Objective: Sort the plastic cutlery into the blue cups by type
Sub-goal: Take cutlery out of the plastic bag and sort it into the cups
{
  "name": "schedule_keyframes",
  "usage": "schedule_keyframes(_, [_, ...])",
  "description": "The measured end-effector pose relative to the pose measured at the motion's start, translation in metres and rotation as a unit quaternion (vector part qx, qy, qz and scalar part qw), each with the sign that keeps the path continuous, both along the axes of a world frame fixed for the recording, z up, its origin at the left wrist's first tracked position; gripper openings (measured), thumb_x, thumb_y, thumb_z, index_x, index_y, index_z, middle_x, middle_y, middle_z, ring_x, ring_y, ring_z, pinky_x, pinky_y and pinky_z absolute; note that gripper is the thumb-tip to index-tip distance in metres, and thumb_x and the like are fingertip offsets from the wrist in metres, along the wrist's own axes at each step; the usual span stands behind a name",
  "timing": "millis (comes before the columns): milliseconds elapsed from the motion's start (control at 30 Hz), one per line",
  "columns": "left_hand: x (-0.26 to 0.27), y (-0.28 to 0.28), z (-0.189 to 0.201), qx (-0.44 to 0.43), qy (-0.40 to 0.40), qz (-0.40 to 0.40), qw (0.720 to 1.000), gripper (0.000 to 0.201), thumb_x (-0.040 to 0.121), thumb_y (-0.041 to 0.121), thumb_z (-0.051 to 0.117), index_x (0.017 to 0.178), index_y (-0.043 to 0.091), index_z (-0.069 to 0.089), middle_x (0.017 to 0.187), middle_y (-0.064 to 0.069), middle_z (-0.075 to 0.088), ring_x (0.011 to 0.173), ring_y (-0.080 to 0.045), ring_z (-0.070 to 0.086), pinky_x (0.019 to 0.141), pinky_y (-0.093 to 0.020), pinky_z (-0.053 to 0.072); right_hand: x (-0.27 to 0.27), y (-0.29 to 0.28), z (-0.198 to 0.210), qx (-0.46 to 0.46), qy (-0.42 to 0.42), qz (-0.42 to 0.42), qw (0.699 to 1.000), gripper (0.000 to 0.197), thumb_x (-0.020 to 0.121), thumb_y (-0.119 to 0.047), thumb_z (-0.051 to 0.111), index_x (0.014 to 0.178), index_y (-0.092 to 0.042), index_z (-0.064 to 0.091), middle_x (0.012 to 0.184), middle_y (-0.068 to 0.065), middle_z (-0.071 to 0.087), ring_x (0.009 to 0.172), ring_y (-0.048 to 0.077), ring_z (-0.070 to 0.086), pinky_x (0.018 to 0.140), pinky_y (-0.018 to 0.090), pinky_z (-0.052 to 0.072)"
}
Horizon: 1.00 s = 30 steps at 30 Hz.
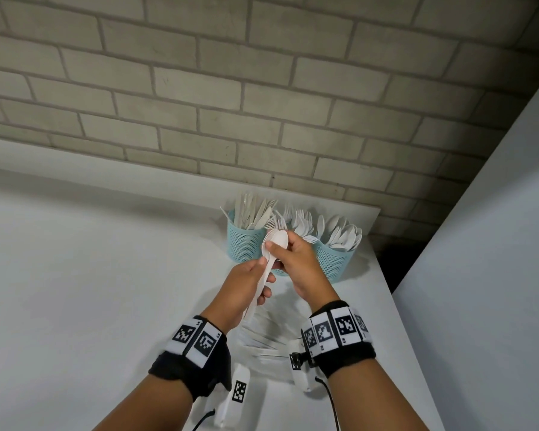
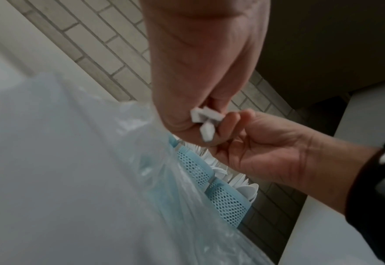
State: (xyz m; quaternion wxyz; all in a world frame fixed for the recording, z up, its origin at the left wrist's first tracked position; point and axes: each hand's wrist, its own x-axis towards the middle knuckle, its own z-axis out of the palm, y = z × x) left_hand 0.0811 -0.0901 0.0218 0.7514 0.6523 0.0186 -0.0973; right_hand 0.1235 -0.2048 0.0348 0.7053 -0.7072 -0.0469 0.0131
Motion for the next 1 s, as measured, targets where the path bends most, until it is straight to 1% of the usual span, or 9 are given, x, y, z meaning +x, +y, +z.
schedule_keyframes(100, [0.001,-0.001,-0.001,0.016,-0.012,0.002,1.0,0.025,0.1,0.022,0.04,0.101,0.01,0.062,0.079,0.0,0.062,0.051,-0.006,0.057,0.05,-0.016,0.045,-0.002,0.003,-0.003,-0.013,-0.009,-0.009,1.0,0.022,0.089,-0.013,0.061,0.109,-0.021,0.055,0.095,0.005,0.06,0.08,0.014,0.058,0.065,0.022,0.052])
schedule_keyframes(300, [0.001,-0.006,-0.005,0.004,-0.005,-0.003,1.0,0.022,0.097,0.024,0.047,0.093,0.009,0.063,0.077,-0.004,0.065,0.051,-0.009,0.061,0.05,-0.017,0.048,-0.006,0.004,-0.006,0.047,0.013,-0.012,0.999,0.015,0.09,-0.015,0.061,0.1,-0.024,0.056,0.074,0.004,0.06,0.063,0.013,0.058,0.05,0.023,0.045])
schedule_keyframes(500, [0.003,-0.004,-0.007,0.054,-0.002,-0.05,0.997,0.016,0.096,0.028,0.049,0.098,0.013,0.055,0.069,0.0,0.06,0.043,-0.006,0.05,0.046,-0.017,0.038,0.002,-0.007,-0.001,0.12,0.027,-0.061,0.991,0.016,0.092,-0.007,0.056,0.101,-0.019,0.051,0.094,0.008,0.062,0.066,0.011,0.069,0.061,0.026,0.057])
schedule_keyframes(600, [0.006,-0.002,-0.008,0.083,0.004,-0.056,0.995,0.02,0.098,0.029,0.045,0.096,0.011,0.055,0.069,-0.001,0.056,0.043,-0.006,0.044,0.046,-0.018,0.033,0.003,-0.013,0.003,0.053,0.067,-0.021,0.996,0.025,0.091,-0.006,0.058,0.111,-0.018,0.049,0.092,0.008,0.064,0.066,0.016,0.07,0.062,0.03,0.059])
schedule_keyframes(700, [0.007,0.0,-0.008,0.14,-0.005,-0.076,0.987,0.03,0.099,0.033,0.039,0.099,0.009,0.057,0.073,0.0,0.06,0.053,-0.009,0.049,0.052,-0.019,0.037,0.008,-0.024,0.014,-0.008,0.079,-0.046,0.996,0.016,0.091,-0.002,0.057,0.099,-0.014,0.051,0.085,0.01,0.061,0.057,0.014,0.069,0.054,0.032,0.058])
schedule_keyframes(767, [0.008,0.003,-0.007,0.201,-0.046,-0.049,0.977,0.03,0.099,0.035,0.039,0.098,0.012,0.058,0.079,0.001,0.063,0.07,-0.014,0.056,0.063,-0.023,0.043,0.016,-0.04,0.03,-0.003,0.045,-0.138,0.989,0.015,0.092,0.0,0.054,0.094,-0.014,0.048,0.082,0.012,0.061,0.049,0.011,0.066,0.049,0.031,0.055])
schedule_keyframes(833, [0.013,0.009,-0.009,0.284,-0.093,-0.002,0.954,0.024,0.096,0.039,0.042,0.09,0.02,0.057,0.088,0.002,0.062,0.09,-0.02,0.056,0.08,-0.031,0.044,0.022,-0.063,0.054,-0.03,-0.051,-0.254,0.965,0.011,0.093,-0.004,0.052,0.097,-0.012,0.046,0.078,0.008,0.058,0.044,0.001,0.062,0.045,0.025,0.05])
schedule_keyframes(900, [0.015,0.019,-0.012,0.344,-0.104,0.004,0.933,0.018,0.089,0.047,0.052,0.081,0.032,0.054,0.097,0.004,0.061,0.103,-0.02,0.051,0.091,-0.036,0.042,0.024,-0.085,0.076,-0.09,-0.16,-0.367,0.912,0.01,0.095,-0.011,0.053,0.103,-0.009,0.047,0.081,-0.001,0.056,0.057,-0.002,0.063,0.055,0.02,0.053])
schedule_keyframes(1000, [0.016,0.03,-0.014,0.422,-0.065,-0.121,0.896,0.02,0.074,0.054,0.067,0.078,0.037,0.058,0.108,0.005,0.056,0.112,-0.018,0.047,0.099,-0.038,0.038,0.034,-0.105,0.083,-0.179,-0.266,-0.427,0.846,0.019,0.096,-0.02,0.051,0.111,-0.008,0.049,0.095,0.006,0.062,0.083,0.018,0.065,0.074,0.031,0.055])
